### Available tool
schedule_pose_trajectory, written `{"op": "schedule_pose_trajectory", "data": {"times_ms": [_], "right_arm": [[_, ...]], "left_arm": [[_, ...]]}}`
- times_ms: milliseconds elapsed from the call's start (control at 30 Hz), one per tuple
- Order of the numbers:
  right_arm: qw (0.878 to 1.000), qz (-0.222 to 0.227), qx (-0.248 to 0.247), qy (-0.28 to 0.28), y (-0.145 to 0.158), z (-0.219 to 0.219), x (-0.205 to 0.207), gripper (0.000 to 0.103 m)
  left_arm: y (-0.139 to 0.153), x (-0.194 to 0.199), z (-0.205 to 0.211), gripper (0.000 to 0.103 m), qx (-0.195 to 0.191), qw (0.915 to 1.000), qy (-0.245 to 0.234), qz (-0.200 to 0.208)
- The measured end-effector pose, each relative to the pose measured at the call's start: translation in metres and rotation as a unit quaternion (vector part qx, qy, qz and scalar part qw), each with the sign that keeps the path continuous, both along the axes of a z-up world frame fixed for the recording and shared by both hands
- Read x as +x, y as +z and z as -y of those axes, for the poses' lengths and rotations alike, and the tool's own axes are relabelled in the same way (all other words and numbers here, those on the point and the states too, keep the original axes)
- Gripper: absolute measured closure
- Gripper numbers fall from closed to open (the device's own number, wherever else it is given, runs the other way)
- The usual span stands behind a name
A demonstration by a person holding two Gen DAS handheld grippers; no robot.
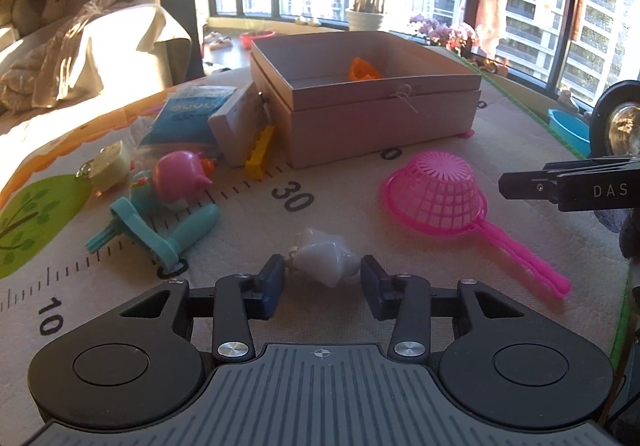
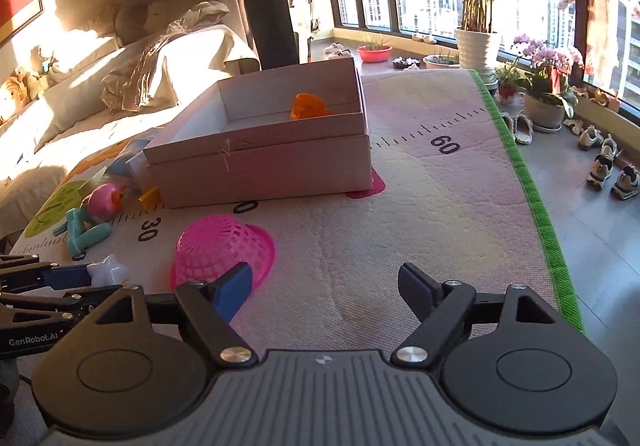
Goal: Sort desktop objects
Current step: 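Lift the pink scoop with the right tool while the left tool carries the star into the box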
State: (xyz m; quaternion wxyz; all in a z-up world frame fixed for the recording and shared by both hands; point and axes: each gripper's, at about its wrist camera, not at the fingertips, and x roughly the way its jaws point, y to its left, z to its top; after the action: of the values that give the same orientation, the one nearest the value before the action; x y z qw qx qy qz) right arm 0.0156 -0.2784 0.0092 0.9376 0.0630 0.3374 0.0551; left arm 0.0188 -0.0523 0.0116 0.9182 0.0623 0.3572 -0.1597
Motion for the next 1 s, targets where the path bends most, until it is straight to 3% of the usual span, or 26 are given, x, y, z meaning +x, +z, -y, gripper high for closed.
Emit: {"op": "schedule_pose_trajectory", "data": {"times_ms": [233,400,633,667,767,1000], "right_arm": [[1.000,0.004,0.001,0.025,0.003,-0.013,0.000,0.018],[0.998,0.012,-0.002,0.066,0.006,-0.032,0.000,0.005],[0.992,0.015,-0.034,0.124,0.004,-0.066,0.023,0.005],[0.991,0.013,-0.037,0.131,0.004,-0.069,0.028,0.009],[0.988,-0.008,-0.049,0.146,0.000,-0.076,0.038,0.037],[0.991,0.021,-0.013,0.133,0.026,-0.050,0.028,0.039]], "left_arm": [[0.001,-0.010,-0.028,0.052,0.000,0.9995,0.031,-0.004],[0.002,-0.014,-0.036,0.043,-0.001,0.9993,0.037,-0.008],[0.002,-0.015,-0.032,0.032,0.001,0.9995,0.029,-0.012],[0.003,-0.014,-0.031,0.032,0.002,0.9995,0.030,-0.012],[0.004,-0.012,-0.028,0.032,0.002,0.9994,0.031,-0.016],[0.006,-0.004,-0.015,0.032,0.014,0.9996,0.021,-0.012]]}}
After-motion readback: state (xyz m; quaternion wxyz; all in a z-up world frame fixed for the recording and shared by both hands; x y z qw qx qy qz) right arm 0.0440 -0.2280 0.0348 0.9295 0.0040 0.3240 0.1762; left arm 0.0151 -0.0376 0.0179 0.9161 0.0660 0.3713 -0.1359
